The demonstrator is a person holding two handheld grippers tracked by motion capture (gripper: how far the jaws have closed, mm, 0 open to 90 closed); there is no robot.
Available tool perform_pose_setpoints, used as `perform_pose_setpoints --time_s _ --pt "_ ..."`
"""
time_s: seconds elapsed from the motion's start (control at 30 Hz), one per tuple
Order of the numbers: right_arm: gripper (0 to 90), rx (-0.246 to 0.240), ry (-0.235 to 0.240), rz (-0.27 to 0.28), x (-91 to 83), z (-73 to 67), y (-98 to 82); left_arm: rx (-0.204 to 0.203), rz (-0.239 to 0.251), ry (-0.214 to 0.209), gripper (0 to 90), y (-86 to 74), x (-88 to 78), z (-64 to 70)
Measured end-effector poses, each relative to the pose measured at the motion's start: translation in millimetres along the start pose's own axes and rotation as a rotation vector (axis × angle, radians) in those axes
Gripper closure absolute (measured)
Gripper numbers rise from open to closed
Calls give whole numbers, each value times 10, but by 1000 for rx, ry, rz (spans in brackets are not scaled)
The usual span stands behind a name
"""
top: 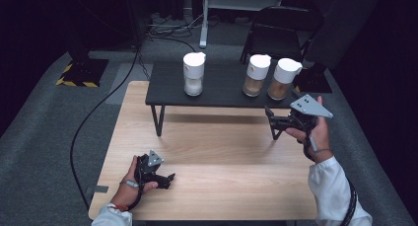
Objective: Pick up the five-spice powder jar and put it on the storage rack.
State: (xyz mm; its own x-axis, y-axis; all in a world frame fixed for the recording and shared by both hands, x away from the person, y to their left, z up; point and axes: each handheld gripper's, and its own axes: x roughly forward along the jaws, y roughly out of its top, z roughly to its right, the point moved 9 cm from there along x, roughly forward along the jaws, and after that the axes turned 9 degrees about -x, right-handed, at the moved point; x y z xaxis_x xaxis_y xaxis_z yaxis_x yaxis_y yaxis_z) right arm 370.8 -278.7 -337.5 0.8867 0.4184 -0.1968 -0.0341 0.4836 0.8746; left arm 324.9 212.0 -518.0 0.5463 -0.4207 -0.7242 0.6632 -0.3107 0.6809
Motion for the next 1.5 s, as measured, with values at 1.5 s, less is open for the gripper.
perform_pose_setpoints --time_s 1.5 --pt "3 -119 90 -90 -279 -631 -887 1 0 1 1 0 -1 0"
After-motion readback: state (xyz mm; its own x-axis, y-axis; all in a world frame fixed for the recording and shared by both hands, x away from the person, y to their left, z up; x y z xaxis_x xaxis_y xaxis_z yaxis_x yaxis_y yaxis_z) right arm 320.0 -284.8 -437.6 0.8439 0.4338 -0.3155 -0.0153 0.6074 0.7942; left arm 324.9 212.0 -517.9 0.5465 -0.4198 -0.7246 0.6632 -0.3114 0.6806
